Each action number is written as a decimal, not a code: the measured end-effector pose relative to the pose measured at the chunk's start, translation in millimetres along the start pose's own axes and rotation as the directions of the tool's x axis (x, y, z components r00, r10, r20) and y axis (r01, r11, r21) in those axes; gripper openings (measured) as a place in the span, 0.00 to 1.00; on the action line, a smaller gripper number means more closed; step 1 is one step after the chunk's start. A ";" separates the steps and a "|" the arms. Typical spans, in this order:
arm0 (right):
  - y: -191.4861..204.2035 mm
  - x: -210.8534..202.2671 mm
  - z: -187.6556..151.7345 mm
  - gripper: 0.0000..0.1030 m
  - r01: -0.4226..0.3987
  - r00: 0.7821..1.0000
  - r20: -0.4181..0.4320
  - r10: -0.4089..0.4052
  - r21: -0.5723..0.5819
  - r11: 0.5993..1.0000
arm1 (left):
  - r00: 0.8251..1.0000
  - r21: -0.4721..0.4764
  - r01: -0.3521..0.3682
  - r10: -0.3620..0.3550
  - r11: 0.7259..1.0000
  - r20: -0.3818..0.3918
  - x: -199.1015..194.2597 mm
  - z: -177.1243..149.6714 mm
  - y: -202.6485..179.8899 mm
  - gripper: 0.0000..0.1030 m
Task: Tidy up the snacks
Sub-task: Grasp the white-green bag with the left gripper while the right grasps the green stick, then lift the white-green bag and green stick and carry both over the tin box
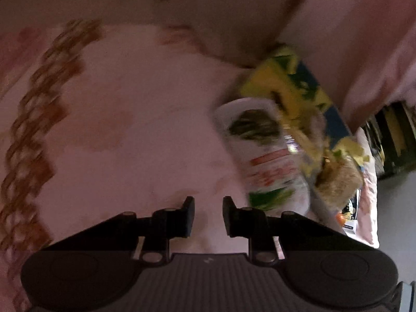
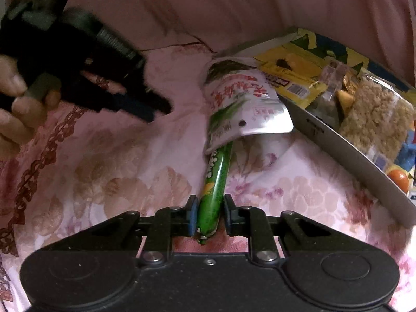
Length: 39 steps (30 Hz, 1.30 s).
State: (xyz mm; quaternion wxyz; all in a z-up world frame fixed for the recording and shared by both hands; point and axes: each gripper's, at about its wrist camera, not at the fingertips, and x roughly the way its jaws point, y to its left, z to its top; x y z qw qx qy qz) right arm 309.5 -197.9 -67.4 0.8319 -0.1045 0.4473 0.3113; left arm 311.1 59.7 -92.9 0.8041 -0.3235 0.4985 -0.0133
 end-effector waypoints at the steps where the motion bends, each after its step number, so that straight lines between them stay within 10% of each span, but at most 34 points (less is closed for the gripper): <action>1: 1.7 -0.9 -1.3 0.21 0.006 1.000 0.000 -0.006 0.000 1.000 | 1.000 -0.024 0.003 -0.003 1.000 -0.006 -2.5 -2.5 8.2 0.24; 11: -11.7 6.1 0.1 0.18 0.123 0.990 0.055 -0.126 0.066 0.990 | 0.993 0.082 0.075 -0.082 0.994 0.079 -4.0 -4.7 -16.1 0.77; 19: -16.4 20.2 5.6 0.20 0.134 0.987 0.080 -0.141 0.080 0.988 | 0.990 0.129 0.064 -0.079 0.990 0.118 17.5 17.6 -59.3 0.92; 28: -17.0 20.4 3.9 0.19 0.126 0.986 0.100 -0.135 0.094 0.988 | 0.992 0.172 -0.125 0.120 0.977 0.037 67.4 20.2 -98.2 0.89; 39: -3.8 10.4 -2.2 0.19 0.164 0.984 0.055 -0.169 0.072 0.984 | 0.999 0.022 0.008 -0.009 1.000 0.046 45.6 22.0 -49.6 0.58</action>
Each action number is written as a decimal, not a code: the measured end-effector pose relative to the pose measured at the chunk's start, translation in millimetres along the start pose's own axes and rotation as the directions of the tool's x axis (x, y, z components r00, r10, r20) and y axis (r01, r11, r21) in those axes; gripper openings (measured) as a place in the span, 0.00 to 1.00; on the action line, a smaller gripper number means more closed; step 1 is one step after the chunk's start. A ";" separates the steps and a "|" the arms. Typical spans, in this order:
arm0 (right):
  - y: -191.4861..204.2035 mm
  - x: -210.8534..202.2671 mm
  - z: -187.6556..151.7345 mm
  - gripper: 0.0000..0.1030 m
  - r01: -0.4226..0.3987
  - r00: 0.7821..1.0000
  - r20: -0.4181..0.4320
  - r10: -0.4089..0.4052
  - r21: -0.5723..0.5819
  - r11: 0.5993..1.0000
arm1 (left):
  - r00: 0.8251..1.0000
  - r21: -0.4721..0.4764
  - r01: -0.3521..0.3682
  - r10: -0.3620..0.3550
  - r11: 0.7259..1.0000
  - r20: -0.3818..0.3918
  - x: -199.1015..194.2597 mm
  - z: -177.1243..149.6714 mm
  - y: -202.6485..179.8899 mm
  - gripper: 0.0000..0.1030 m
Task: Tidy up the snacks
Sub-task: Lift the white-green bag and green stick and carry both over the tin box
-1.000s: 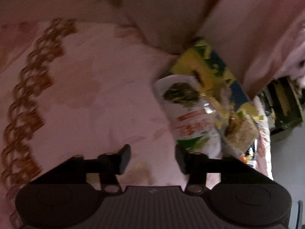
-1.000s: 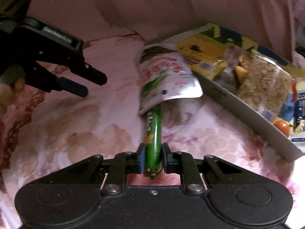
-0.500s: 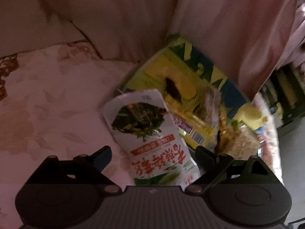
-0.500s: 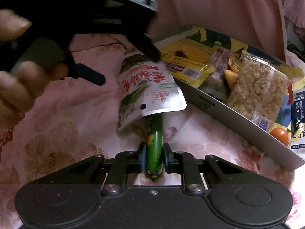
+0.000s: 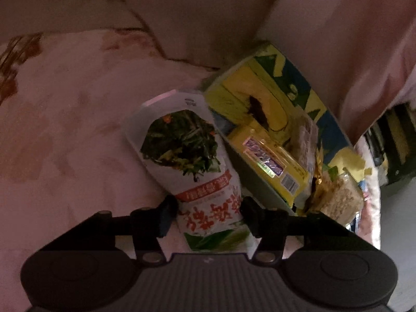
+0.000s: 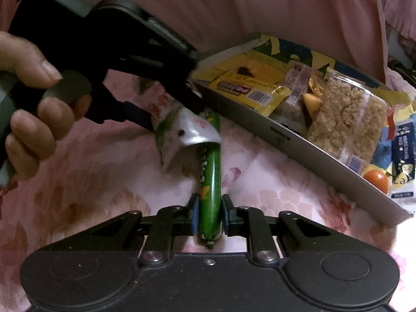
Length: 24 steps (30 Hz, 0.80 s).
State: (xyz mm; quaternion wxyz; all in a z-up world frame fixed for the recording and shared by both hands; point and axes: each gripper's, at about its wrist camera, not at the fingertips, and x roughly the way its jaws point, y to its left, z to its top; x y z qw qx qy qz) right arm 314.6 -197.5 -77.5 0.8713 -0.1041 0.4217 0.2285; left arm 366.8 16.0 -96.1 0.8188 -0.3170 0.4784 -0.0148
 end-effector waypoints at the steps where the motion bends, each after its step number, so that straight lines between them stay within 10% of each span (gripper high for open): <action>1: -0.1 -1.9 -1.4 0.19 0.001 1.000 -0.005 -0.001 0.001 1.000 | 1.000 -0.016 0.010 -0.010 1.000 -0.002 -4.3 -1.6 6.7 0.58; 13: 8.9 -21.9 -17.0 0.23 -0.021 0.998 -0.059 0.026 0.073 0.997 | 0.993 0.051 0.044 -0.038 0.998 -0.112 -57.0 -50.7 44.0 0.58; 24: 6.4 -7.9 -10.2 0.32 0.006 1.000 0.018 -0.007 0.073 0.997 | 0.998 0.157 -0.018 0.026 0.987 -0.050 -57.7 -62.8 30.2 0.58</action>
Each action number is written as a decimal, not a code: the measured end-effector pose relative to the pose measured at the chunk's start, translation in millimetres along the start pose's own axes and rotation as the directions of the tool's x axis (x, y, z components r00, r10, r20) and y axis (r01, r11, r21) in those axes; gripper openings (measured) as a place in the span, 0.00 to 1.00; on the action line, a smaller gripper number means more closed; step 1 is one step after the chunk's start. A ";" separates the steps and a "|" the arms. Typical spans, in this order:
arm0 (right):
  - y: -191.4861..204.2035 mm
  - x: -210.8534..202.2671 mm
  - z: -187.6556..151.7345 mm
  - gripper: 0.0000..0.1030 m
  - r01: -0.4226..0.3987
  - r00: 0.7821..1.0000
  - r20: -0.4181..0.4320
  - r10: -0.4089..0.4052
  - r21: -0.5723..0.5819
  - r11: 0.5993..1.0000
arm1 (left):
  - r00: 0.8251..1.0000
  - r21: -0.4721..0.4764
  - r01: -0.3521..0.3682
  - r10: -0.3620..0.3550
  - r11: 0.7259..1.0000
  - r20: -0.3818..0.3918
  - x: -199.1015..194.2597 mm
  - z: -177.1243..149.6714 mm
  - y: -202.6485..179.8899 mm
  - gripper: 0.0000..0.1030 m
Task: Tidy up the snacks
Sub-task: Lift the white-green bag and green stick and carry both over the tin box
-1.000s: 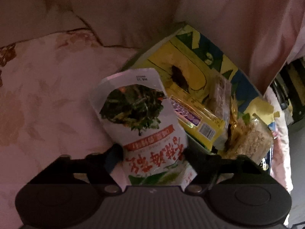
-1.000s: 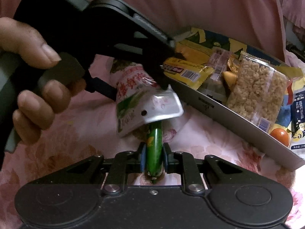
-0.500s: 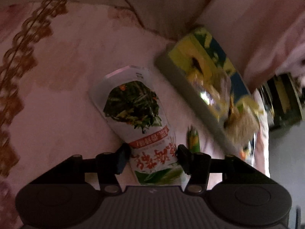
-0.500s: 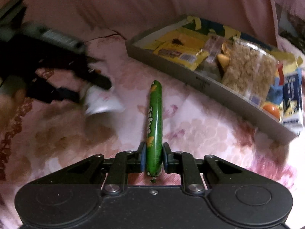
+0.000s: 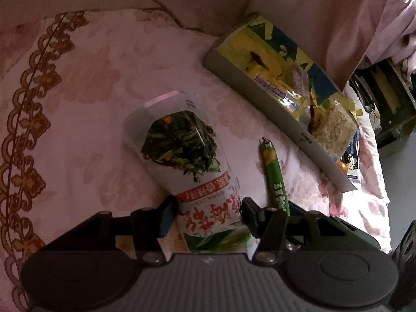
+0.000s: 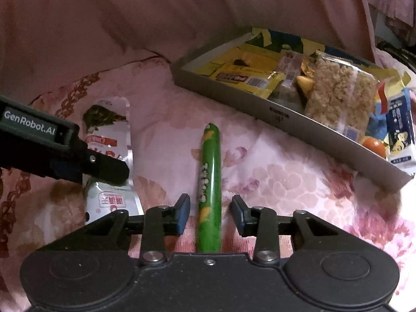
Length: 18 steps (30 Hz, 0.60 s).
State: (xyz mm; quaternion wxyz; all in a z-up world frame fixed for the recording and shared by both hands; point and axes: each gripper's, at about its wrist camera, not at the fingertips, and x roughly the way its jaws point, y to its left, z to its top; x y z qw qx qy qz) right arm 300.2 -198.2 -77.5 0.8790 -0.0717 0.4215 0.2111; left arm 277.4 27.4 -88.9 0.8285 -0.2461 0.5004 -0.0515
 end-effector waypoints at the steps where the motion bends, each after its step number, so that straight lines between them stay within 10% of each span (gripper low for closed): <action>1: 2.4 -0.7 0.8 0.21 0.013 1.000 0.004 -0.013 -0.014 1.000 | 1.000 0.003 0.001 -0.001 1.000 0.011 -0.4 -0.3 -1.0 0.58; 18: 30.7 -23.7 2.0 0.18 0.273 0.954 0.203 -0.221 -0.285 0.919 | 0.990 0.079 0.007 -0.018 0.997 0.141 -19.9 3.7 -23.8 0.58</action>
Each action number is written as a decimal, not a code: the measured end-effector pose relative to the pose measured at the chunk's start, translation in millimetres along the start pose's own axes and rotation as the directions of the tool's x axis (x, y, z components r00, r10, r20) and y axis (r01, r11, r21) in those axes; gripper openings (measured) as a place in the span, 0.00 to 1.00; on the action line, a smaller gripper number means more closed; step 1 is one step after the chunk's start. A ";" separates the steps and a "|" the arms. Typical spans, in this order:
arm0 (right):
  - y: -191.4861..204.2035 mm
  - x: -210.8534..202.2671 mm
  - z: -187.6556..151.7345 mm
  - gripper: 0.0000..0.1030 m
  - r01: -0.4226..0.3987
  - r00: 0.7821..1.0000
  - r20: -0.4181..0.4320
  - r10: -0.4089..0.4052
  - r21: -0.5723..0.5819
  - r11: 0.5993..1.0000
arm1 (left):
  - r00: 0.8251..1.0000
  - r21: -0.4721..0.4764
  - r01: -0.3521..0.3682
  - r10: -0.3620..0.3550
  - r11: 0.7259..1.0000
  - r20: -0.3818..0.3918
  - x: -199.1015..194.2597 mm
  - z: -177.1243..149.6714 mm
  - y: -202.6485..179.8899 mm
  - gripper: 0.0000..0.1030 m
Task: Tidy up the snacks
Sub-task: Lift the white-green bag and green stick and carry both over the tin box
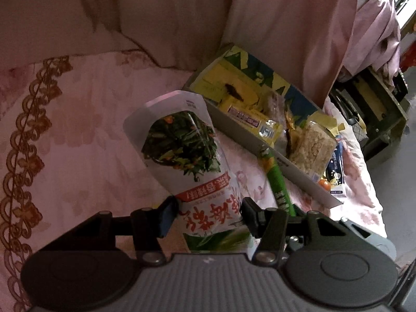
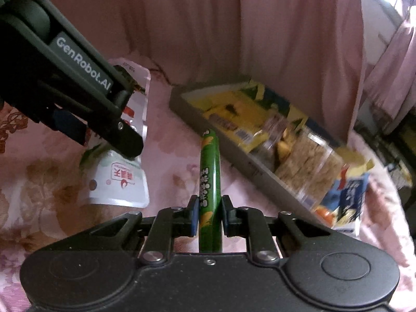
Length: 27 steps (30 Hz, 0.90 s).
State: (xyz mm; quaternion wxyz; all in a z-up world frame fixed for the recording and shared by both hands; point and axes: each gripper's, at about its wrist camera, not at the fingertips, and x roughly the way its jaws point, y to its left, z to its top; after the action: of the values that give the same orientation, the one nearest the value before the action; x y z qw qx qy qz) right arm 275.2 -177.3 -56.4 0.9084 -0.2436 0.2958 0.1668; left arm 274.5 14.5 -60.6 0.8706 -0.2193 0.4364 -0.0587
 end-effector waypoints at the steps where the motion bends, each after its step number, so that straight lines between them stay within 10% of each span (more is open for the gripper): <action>1: -1.1 -1.0 1.1 0.18 0.011 1.000 0.014 -0.011 -0.001 1.000 | 1.000 0.008 -0.005 0.005 1.000 0.006 -0.4 0.6 -1.2 0.58; 27: -91.7 60.3 30.0 0.18 0.133 0.965 0.193 -0.176 0.215 0.967 | 0.988 0.232 -0.093 0.061 0.968 0.143 77.9 130.6 -103.0 0.58</action>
State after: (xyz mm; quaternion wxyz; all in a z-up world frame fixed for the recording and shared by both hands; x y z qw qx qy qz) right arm 376.3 -227.1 -41.0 0.9648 -0.1541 0.1932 0.0895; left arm 434.0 -57.6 -4.9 0.9198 -0.0997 0.3744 -0.0617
